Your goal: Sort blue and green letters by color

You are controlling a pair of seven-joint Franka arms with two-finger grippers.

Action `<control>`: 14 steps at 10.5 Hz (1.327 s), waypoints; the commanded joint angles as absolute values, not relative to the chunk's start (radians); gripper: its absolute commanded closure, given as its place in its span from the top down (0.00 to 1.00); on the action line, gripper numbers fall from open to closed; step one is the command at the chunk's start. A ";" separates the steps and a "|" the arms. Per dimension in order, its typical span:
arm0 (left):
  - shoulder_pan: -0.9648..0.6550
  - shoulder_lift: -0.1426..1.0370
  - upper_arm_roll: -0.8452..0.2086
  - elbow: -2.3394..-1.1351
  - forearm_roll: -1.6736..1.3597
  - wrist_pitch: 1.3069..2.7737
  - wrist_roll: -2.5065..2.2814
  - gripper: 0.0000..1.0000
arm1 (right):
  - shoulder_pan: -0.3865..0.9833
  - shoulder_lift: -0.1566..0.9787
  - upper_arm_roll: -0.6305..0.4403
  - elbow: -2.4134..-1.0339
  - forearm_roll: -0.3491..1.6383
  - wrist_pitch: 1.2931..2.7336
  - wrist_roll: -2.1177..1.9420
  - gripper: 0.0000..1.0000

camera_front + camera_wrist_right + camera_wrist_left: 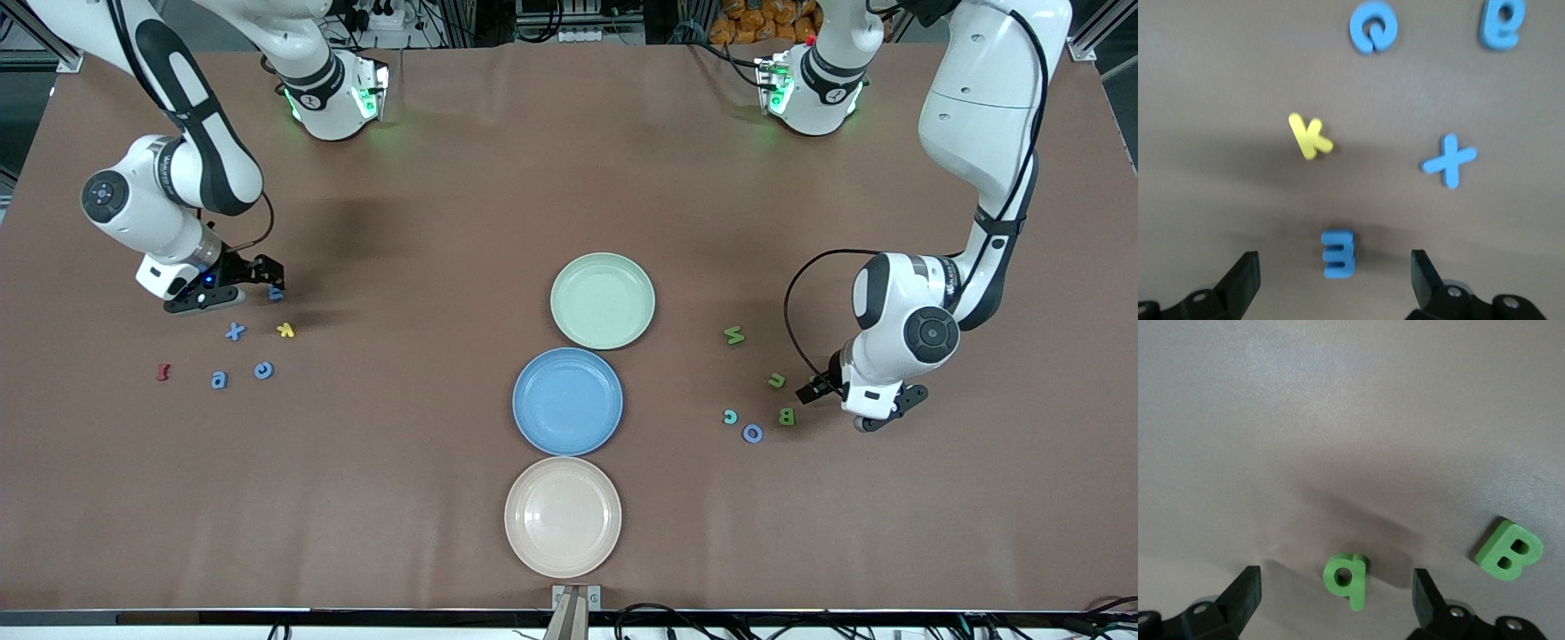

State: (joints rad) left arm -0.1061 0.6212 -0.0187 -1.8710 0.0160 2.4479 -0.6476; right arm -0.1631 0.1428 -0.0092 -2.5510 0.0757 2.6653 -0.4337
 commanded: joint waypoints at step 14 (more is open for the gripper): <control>-0.153 0.560 -0.025 -1.875 0.046 2.407 -0.673 0.00 | -0.192 0.225 0.009 -2.612 0.087 2.818 -0.459 0.68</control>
State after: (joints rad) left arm -0.1130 0.6187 -0.0224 -1.8591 0.0162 2.4526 -0.6483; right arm -0.1730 0.2141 -0.0074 -2.5984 0.0757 2.7799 -0.4379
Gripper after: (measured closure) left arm 0.722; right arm 0.317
